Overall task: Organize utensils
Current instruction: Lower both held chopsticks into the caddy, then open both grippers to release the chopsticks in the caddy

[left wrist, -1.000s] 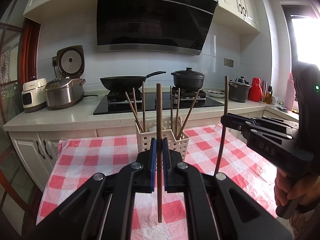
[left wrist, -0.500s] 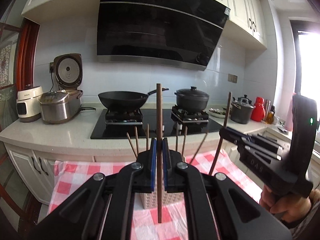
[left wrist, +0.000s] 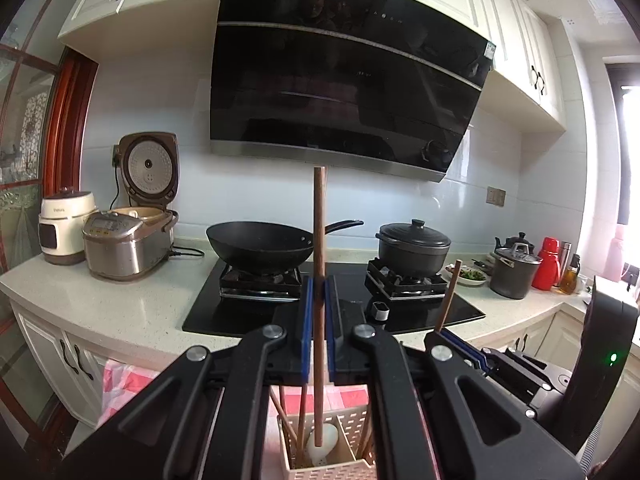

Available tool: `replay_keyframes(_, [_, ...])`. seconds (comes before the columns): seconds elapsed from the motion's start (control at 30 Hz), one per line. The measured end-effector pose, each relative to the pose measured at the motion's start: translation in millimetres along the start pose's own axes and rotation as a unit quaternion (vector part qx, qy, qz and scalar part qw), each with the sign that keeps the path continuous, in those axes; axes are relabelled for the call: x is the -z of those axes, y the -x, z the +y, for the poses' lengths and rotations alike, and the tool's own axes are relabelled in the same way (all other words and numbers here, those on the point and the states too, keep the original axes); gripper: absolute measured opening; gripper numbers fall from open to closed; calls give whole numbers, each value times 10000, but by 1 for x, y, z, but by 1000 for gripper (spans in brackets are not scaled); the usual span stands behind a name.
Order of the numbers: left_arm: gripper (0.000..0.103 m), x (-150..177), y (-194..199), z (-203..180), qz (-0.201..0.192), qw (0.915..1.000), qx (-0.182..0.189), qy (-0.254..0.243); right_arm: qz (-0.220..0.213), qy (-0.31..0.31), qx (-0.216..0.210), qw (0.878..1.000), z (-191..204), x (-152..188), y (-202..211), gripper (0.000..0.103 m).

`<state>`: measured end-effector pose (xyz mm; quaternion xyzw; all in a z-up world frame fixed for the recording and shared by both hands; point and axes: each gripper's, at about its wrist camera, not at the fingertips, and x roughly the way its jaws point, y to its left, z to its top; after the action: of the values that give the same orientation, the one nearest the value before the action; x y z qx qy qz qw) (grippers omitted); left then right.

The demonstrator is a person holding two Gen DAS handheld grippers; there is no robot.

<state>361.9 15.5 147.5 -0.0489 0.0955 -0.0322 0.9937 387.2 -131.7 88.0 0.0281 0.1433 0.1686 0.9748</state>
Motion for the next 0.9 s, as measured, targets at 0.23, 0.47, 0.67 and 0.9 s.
replay_keyframes(0.23, [6,46,-42,-2,623,9980,47,-66,404,60,-125,9991,-2,26,-26,6])
replay_keyframes(0.47, [6,96,-72,12,1323,9912,-34,78,887,145,-125,9959,-4,51,-47,6])
replay_keyframes(0.67, [6,123,-80,27,1554,9877,-140,119,1098,106,-49,9939,-7,67,-57,7])
replay_keyframes(0.9, [29,123,-66,39,1376,9897,-377,-88,1055,64,-46,9944,-15,61,-45,21])
